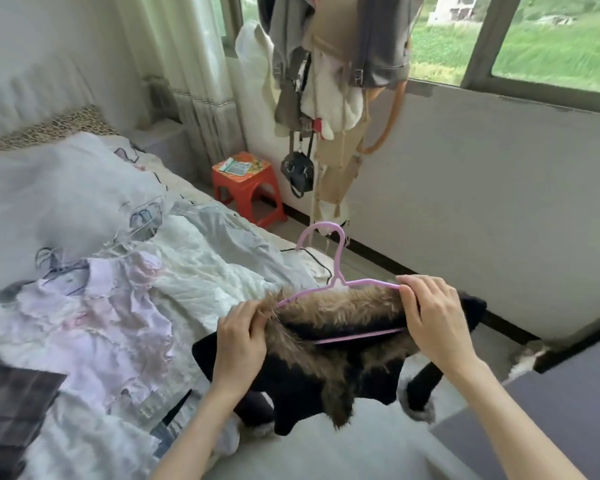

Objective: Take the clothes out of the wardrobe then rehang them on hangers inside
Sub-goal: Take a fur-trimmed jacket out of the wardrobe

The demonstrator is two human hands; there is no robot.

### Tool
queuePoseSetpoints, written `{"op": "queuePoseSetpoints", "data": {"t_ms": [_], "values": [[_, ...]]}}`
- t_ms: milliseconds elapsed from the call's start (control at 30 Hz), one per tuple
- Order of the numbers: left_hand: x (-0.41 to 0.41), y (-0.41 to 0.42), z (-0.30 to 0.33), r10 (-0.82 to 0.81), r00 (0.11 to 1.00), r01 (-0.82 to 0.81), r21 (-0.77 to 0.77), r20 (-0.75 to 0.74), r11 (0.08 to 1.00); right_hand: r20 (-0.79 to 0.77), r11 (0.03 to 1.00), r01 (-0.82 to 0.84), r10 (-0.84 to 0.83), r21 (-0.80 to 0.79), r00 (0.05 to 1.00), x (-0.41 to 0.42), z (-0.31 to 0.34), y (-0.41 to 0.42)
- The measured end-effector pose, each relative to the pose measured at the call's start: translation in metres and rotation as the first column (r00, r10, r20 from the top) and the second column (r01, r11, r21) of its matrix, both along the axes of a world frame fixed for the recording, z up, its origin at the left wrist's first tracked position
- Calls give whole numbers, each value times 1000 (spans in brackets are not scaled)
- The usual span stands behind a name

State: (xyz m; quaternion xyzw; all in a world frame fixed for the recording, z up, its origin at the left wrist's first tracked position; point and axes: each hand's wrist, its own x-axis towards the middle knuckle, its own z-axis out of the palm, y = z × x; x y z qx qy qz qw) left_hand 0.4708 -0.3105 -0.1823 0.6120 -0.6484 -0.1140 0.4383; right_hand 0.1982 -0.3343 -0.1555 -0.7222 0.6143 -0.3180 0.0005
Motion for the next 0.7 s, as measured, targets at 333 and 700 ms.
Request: {"op": "queuePoseSetpoints", "data": {"t_ms": [333,700], "values": [[68,-35,45,391,919,-394,-78,-43,916,37,984,-177,176,7,984,80,22,-136],[111,-82,75,535,843,-537,-24,-58,844,-63,864,-454,452,-216,890,181,53,-229]]}}
